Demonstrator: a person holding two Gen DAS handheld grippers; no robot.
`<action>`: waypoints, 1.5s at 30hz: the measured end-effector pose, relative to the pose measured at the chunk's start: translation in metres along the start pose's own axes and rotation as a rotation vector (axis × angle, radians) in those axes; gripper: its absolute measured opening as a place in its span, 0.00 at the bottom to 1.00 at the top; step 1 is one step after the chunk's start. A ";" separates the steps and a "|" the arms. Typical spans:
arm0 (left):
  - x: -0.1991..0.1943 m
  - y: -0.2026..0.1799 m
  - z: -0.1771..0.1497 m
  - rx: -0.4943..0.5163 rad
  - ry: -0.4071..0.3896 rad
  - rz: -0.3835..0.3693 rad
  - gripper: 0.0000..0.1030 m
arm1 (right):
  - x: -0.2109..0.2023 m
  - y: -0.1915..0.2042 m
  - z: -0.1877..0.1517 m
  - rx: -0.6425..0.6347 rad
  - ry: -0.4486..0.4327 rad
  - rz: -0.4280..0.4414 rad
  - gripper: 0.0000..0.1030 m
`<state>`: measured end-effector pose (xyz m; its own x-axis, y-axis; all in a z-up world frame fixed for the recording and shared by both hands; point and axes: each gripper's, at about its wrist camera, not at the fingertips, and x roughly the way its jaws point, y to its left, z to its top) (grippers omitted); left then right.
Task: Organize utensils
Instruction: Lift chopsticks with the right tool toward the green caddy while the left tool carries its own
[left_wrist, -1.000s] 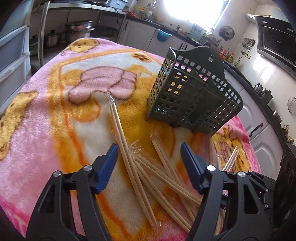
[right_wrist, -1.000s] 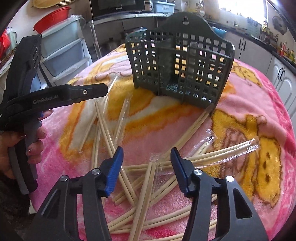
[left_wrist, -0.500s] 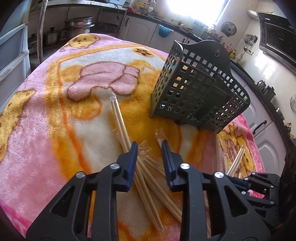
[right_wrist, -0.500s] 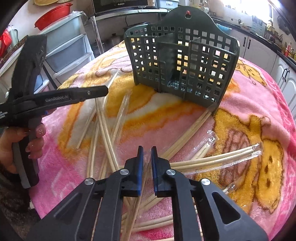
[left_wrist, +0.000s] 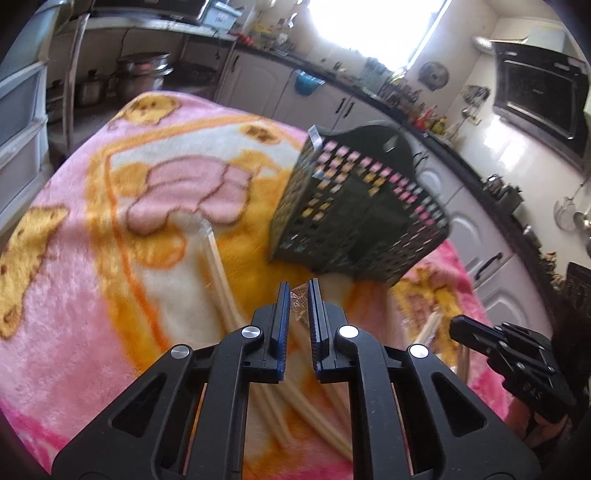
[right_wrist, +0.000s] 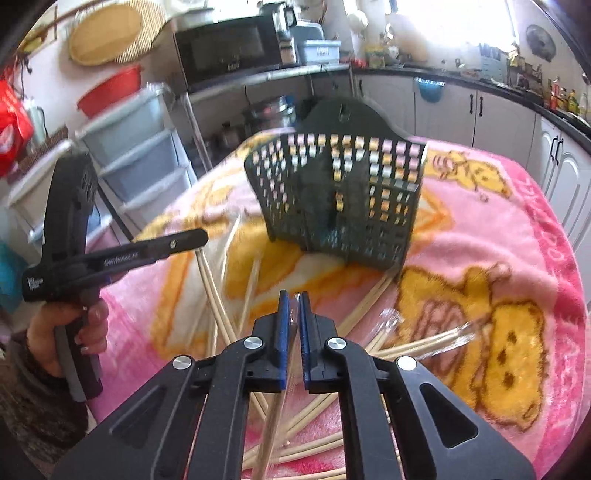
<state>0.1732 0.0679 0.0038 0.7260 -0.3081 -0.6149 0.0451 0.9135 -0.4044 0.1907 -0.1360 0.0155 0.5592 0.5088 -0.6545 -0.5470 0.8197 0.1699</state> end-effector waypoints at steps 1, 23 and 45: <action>-0.004 -0.004 0.003 0.005 -0.010 -0.011 0.06 | -0.006 -0.002 0.003 0.006 -0.018 0.003 0.05; -0.063 -0.085 0.054 0.143 -0.179 -0.221 0.04 | -0.076 -0.010 0.040 0.030 -0.267 0.004 0.04; -0.098 -0.105 0.114 0.168 -0.322 -0.280 0.04 | -0.107 -0.008 0.098 0.010 -0.469 0.016 0.04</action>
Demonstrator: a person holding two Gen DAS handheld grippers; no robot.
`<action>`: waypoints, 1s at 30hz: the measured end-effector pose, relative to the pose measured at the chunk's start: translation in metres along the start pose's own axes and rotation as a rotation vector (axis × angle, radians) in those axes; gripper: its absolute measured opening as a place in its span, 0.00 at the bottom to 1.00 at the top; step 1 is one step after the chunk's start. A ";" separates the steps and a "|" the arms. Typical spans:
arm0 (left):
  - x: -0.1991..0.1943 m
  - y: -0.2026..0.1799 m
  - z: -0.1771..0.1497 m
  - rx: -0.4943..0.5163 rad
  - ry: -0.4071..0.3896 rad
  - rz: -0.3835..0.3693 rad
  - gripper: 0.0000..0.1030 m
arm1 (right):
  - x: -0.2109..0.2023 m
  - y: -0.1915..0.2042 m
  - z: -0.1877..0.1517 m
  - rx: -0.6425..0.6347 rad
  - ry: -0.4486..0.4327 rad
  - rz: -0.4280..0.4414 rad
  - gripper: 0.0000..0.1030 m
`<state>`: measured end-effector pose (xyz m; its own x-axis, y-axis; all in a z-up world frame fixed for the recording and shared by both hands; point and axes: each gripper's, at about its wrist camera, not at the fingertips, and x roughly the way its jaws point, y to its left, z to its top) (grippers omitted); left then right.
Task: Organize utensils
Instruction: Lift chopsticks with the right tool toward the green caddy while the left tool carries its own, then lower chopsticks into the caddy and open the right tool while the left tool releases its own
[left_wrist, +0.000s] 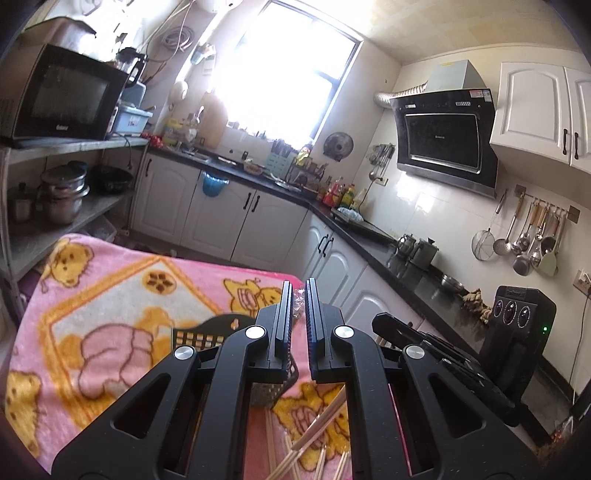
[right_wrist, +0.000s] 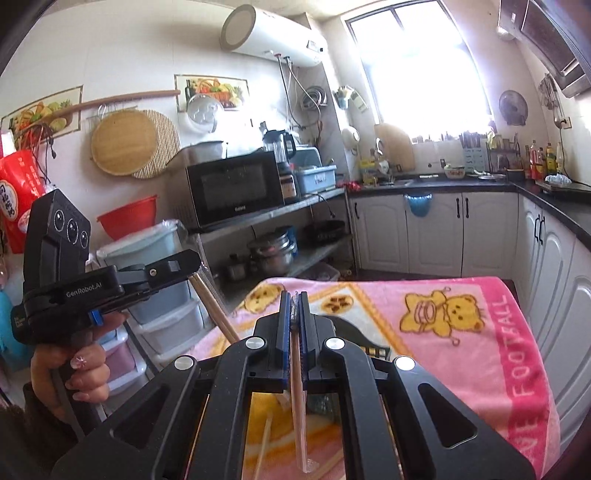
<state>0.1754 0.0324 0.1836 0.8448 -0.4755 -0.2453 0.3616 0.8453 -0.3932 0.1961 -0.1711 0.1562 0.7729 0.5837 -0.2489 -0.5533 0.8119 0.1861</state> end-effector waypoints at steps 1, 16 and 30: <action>0.000 -0.001 0.004 0.002 -0.008 0.001 0.04 | 0.000 0.000 0.004 0.000 -0.007 0.002 0.04; 0.002 0.001 0.045 0.038 -0.089 0.037 0.04 | 0.012 -0.021 0.052 0.024 -0.128 -0.061 0.04; 0.030 0.044 0.039 -0.020 -0.089 0.119 0.04 | 0.041 -0.048 0.051 0.074 -0.177 -0.126 0.04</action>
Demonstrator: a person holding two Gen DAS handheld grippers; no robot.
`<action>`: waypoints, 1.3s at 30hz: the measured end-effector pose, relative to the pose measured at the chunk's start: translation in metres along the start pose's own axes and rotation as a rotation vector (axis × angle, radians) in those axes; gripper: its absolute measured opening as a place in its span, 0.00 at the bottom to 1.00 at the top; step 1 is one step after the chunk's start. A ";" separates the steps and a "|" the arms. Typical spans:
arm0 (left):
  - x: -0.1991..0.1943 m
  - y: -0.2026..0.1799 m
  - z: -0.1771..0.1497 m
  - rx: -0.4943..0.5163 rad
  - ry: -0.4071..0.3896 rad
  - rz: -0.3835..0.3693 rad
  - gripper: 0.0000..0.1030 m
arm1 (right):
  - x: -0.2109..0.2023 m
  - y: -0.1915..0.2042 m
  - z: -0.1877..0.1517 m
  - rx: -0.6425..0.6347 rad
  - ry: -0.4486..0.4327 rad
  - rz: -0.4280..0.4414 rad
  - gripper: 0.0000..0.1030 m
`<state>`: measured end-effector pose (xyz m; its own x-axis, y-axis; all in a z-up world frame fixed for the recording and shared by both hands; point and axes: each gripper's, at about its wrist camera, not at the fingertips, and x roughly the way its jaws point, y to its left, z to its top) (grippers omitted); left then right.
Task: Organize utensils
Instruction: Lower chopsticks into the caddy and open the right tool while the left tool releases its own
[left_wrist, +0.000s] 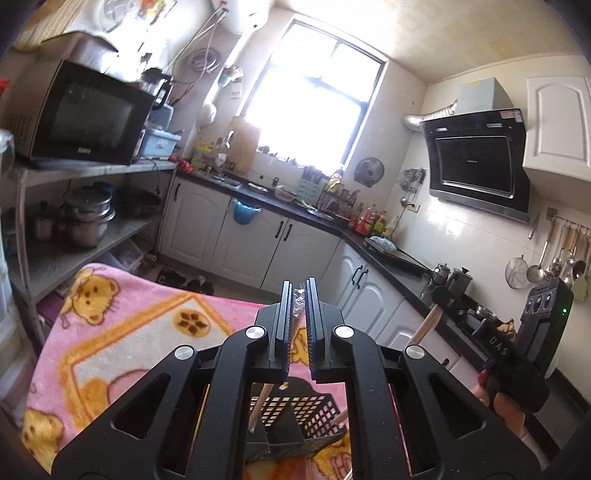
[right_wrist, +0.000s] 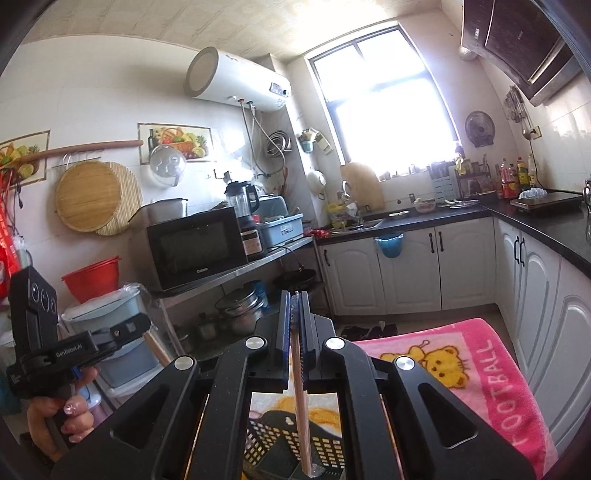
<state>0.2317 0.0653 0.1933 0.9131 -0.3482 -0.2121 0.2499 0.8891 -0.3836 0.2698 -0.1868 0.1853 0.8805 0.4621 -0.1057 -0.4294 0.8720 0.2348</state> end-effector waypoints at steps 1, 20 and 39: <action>0.002 0.003 -0.002 -0.006 0.002 0.002 0.04 | 0.002 -0.001 -0.002 -0.001 -0.002 -0.006 0.04; 0.027 0.022 -0.045 -0.040 0.073 -0.009 0.04 | 0.033 -0.005 -0.049 0.004 0.040 -0.029 0.05; 0.035 0.044 -0.073 -0.107 0.137 0.014 0.04 | 0.029 -0.018 -0.076 0.045 0.057 -0.066 0.26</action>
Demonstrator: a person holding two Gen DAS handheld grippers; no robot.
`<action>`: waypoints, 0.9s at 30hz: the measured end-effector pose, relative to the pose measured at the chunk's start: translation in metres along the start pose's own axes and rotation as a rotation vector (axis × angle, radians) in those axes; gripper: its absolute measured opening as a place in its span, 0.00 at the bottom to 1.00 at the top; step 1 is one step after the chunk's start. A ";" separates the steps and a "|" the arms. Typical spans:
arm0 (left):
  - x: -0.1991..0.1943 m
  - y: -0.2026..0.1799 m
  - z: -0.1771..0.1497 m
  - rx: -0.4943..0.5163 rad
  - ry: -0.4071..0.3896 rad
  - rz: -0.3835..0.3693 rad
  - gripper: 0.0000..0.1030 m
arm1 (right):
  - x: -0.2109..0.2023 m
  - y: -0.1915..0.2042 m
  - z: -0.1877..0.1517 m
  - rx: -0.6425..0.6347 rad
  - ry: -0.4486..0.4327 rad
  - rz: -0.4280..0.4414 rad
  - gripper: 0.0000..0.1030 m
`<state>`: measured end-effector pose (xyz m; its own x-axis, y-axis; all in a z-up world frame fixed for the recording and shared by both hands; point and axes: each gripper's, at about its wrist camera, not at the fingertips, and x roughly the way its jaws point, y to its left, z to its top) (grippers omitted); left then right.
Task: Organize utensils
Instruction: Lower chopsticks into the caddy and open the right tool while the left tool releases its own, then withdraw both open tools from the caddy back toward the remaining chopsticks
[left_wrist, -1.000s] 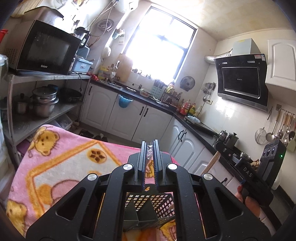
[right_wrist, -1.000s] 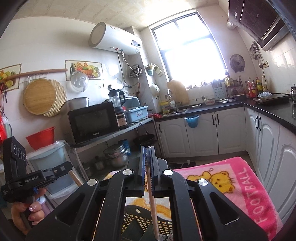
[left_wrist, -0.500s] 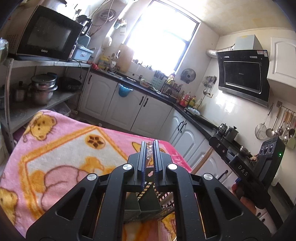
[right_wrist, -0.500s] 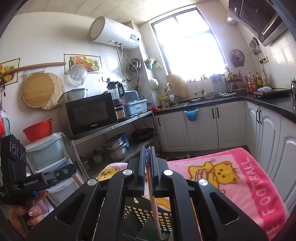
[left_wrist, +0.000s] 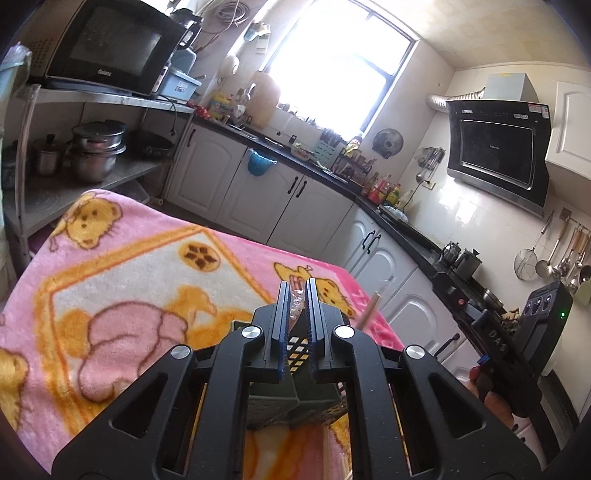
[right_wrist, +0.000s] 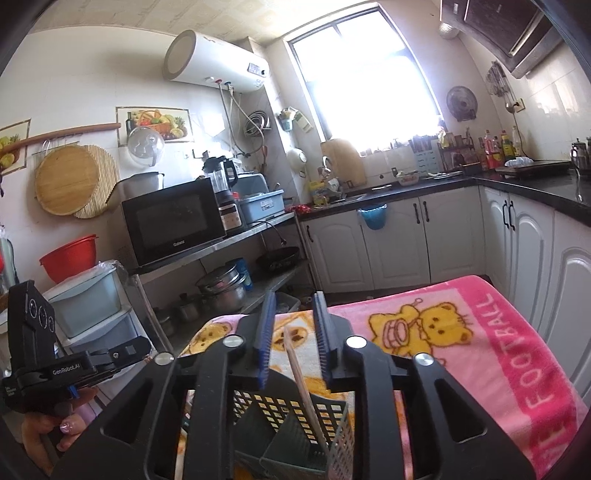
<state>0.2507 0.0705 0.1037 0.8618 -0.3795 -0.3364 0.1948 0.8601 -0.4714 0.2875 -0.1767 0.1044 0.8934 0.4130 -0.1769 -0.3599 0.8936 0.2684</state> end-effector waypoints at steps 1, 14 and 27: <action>0.000 0.001 -0.001 -0.001 0.002 0.005 0.04 | -0.002 -0.002 -0.001 0.001 0.002 -0.004 0.27; -0.017 0.014 -0.006 -0.033 -0.019 0.052 0.40 | -0.014 -0.011 -0.020 -0.025 0.083 -0.079 0.39; -0.044 0.013 -0.009 -0.035 -0.077 0.056 0.76 | -0.026 -0.007 -0.032 -0.036 0.137 -0.081 0.50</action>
<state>0.2115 0.0954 0.1050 0.9045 -0.3031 -0.3001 0.1302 0.8661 -0.4826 0.2583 -0.1880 0.0765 0.8757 0.3574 -0.3246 -0.3000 0.9296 0.2141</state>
